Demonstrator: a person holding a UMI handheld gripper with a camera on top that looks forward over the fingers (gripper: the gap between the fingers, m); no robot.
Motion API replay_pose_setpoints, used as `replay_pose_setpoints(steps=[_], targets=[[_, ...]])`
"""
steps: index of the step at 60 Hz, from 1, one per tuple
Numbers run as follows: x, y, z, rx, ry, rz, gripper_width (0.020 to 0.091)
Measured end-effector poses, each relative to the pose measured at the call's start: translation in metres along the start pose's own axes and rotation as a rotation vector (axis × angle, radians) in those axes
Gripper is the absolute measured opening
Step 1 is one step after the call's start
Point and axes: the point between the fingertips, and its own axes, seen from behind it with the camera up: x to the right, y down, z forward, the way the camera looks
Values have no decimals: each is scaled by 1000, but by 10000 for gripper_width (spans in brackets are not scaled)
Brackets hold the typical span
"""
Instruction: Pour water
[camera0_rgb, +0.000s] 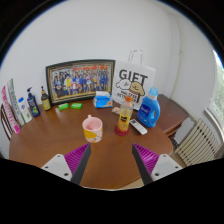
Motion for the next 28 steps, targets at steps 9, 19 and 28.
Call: replay_pose_setpoints(steps=[9,19,28], targets=[[-23,14,-63,13,-1,-42,858],[-41,30,-97,7,-16,-32,858],[-50,40,-107,5,-25,-33,856]])
